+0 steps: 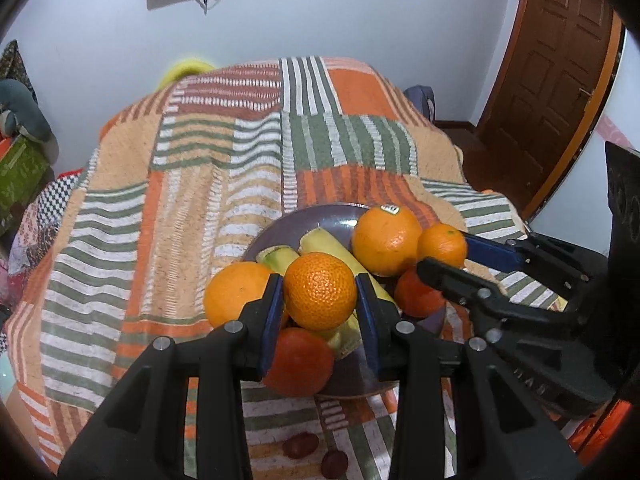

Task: Organize fruits
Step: 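Carry both tangerines onto the plate beside the oranges and open both tools, then grasp a dark red plum with the left tool while the right tool grasps another plum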

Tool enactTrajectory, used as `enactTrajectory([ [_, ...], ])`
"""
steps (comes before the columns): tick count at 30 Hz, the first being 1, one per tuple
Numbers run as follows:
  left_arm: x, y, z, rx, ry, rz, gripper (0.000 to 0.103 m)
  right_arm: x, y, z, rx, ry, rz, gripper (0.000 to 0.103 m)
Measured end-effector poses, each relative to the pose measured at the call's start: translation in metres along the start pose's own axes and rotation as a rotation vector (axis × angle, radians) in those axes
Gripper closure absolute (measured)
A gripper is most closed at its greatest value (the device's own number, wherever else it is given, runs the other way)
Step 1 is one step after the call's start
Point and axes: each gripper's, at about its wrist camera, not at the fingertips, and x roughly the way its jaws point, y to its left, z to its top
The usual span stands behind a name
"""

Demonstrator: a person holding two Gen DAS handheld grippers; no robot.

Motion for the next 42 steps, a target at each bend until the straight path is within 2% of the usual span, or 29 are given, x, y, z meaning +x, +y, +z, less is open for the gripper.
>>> enactTrajectory([
  [6, 0.023, -0.002, -0.001, -0.015, 0.041, -0.034, 0.068, 0.014, -0.003, -0.007, 0.0, 0.042, 0.004, 0.07],
  [14, 0.036, -0.001, 0.0, -0.031, 0.069, -0.058, 0.068, 0.02, 0.001, -0.007, -0.04, 0.046, -0.007, 0.07],
  [15, 0.038, -0.001, 0.0, -0.035, 0.08, -0.065, 0.066, 0.021, 0.002, -0.007, -0.045, 0.045, -0.011, 0.07],
  [18, 0.038, -0.002, -0.001, -0.039, 0.084, -0.072, 0.052, 0.02, 0.001, -0.007, -0.03, 0.053, 0.007, 0.063],
  [20, 0.033, -0.004, -0.001, -0.029, 0.063, -0.046, 0.05, 0.018, 0.0, -0.006, -0.015, 0.056, 0.011, 0.057],
  [24, 0.021, -0.005, 0.0, -0.019, 0.046, -0.049, 0.049, 0.014, -0.003, -0.006, 0.008, 0.059, 0.014, 0.056],
  [30, -0.008, -0.001, -0.002, -0.012, -0.005, -0.015, 0.046, -0.008, -0.004, -0.003, 0.028, 0.027, 0.004, 0.056],
  [42, -0.082, 0.023, -0.035, -0.024, -0.065, 0.035, 0.041, -0.055, 0.022, -0.01, 0.015, -0.017, 0.002, 0.056],
])
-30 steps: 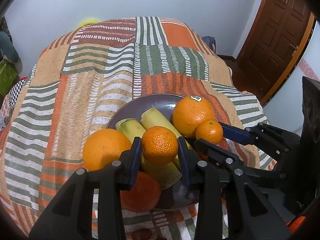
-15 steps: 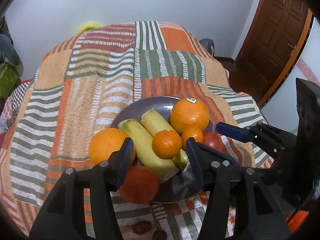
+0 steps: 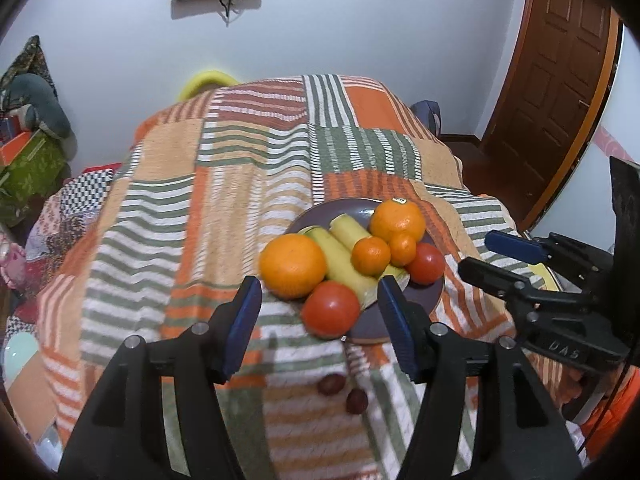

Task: Organize fruits
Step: 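Grasp a dark red plum with the left tool while the right tool grasps another plum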

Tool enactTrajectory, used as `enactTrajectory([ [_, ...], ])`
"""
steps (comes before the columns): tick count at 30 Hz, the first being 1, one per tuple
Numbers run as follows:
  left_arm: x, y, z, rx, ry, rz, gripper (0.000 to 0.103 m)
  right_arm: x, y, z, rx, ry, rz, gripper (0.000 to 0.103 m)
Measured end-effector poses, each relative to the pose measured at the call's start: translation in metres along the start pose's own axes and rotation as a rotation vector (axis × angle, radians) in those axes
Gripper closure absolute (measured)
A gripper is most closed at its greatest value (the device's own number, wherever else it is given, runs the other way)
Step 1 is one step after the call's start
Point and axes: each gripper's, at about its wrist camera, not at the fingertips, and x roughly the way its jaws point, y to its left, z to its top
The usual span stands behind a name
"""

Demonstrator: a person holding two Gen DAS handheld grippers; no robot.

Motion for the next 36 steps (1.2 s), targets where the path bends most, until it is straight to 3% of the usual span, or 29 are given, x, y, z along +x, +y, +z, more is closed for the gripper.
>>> enactTrajectory([
  [10, -0.042, 0.026, -0.039, -0.016, 0.008, 0.037, 0.039, 0.001, 0.041, -0.033, -0.032, 0.057, 0.047, 0.056],
  [24, -0.025, 0.044, -0.09, -0.008, 0.122, 0.032, 0.039, 0.058, 0.081, -0.064, -0.041, 0.212, 0.097, 0.057],
  [31, -0.005, 0.048, -0.096, -0.01, 0.154, -0.011, 0.039, 0.078, 0.081, -0.064, -0.024, 0.262, 0.109, 0.078],
  [36, 0.01, 0.04, -0.092, 0.006, 0.168, -0.049, 0.041, 0.071, 0.076, -0.064, -0.021, 0.235, 0.108, 0.08],
])
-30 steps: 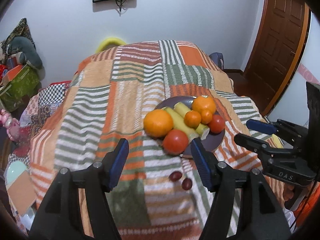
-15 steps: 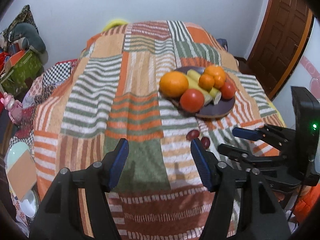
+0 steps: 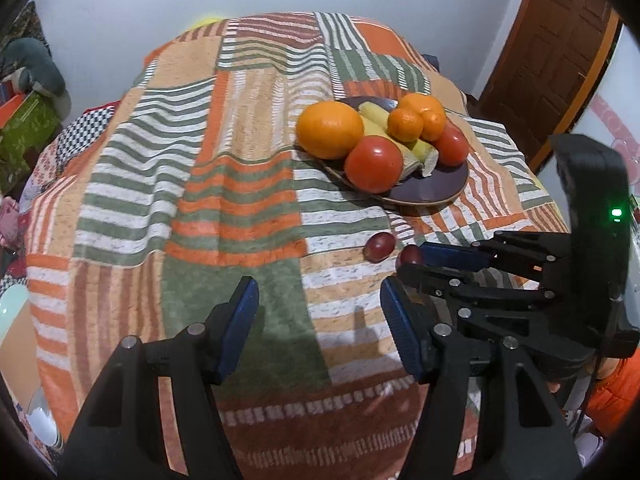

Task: Organize fruits
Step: 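Grasp a dark red plum with the left tool while the right tool grasps another plum, then carry both plums onto the plate and open both tools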

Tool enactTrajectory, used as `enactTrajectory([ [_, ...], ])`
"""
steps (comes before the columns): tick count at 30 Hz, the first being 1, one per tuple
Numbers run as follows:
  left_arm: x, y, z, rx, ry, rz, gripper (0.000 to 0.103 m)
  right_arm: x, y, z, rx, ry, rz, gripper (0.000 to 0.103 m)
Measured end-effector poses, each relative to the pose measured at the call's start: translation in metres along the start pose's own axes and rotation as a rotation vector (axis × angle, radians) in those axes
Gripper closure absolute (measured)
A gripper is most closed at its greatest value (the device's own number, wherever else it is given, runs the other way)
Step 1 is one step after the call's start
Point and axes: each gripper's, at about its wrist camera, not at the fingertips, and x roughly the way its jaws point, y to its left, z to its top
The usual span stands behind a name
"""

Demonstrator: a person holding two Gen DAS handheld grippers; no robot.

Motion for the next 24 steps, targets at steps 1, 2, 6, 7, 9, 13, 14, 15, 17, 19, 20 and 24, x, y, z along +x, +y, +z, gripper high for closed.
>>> enactTrajectory([
  [1, 0.003, -0.003, 0.002, 0.007, 0.003, -0.004, 0.043, -0.004, -0.002, -0.001, 0.001, -0.01, -0.004, 0.08],
  [2, 0.006, -0.005, 0.003, 0.013, 0.006, -0.009, 0.045, -0.008, -0.004, -0.001, 0.004, -0.016, -0.006, 0.08],
  [6, 0.019, -0.017, 0.01, 0.032, 0.024, -0.034, 0.049, -0.022, -0.02, -0.003, 0.024, -0.046, -0.024, 0.08],
  [7, 0.023, -0.02, 0.012, 0.039, 0.029, -0.035, 0.049, -0.025, -0.024, -0.003, 0.031, -0.053, -0.027, 0.08],
  [9, 0.032, -0.026, 0.016, 0.048, 0.041, -0.044, 0.05, -0.031, -0.032, -0.003, 0.047, -0.065, -0.034, 0.08],
  [13, 0.05, -0.035, 0.02, 0.059, 0.078, -0.049, 0.06, -0.04, -0.048, -0.003, 0.076, -0.084, -0.045, 0.08],
  [14, 0.054, -0.036, 0.02, 0.058, 0.084, -0.047, 0.06, -0.042, -0.052, -0.004, 0.083, -0.088, -0.048, 0.08],
  [15, 0.059, -0.038, 0.021, 0.055, 0.092, -0.045, 0.061, -0.044, -0.057, -0.005, 0.092, -0.092, -0.049, 0.08],
  [17, 0.064, -0.039, 0.021, 0.051, 0.101, -0.043, 0.068, -0.046, -0.063, -0.005, 0.103, -0.096, -0.05, 0.08],
  [19, 0.068, -0.042, 0.022, 0.052, 0.105, -0.042, 0.074, -0.047, -0.068, -0.007, 0.113, -0.098, -0.051, 0.08],
  [20, 0.069, -0.043, 0.022, 0.054, 0.106, -0.045, 0.079, -0.047, -0.071, -0.008, 0.118, -0.098, -0.049, 0.08],
  [24, 0.065, -0.046, 0.022, 0.057, 0.097, -0.043, 0.079, -0.047, -0.077, -0.01, 0.13, -0.099, -0.044, 0.08],
])
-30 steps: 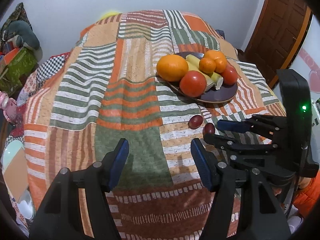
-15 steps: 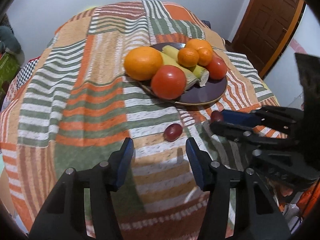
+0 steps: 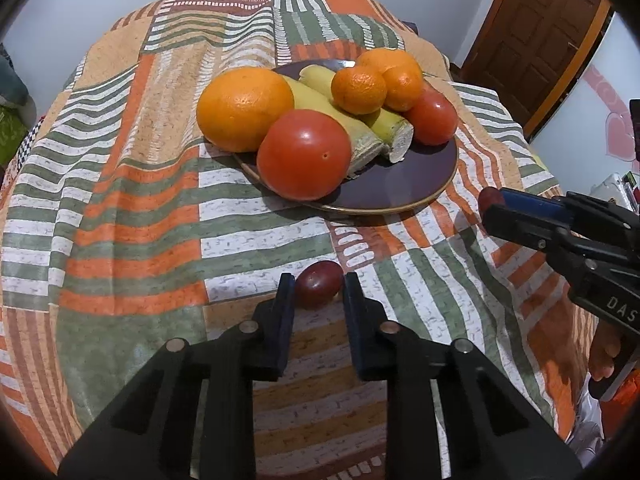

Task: Organize fruits
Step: 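Carry both plums onto the plate and open both tools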

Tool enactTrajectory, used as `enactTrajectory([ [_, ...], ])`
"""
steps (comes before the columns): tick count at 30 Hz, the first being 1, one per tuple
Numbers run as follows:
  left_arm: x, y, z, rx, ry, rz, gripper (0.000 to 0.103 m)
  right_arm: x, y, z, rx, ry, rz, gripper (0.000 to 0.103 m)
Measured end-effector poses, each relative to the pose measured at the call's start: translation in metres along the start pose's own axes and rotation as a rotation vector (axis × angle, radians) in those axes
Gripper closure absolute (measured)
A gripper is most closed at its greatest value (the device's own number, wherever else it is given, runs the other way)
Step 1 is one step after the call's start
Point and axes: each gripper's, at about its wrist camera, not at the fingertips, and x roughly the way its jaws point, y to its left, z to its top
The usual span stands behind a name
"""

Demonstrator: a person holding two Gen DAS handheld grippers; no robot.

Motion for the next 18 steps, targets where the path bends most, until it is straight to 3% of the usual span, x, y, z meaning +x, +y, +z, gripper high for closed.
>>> enactTrajectory([
  [18, -0.04, -0.025, 0.029, 0.024, -0.122, 0.007, 0.079, -0.016, -0.004, 0.022, -0.027, -0.08, -0.002, 0.08],
])
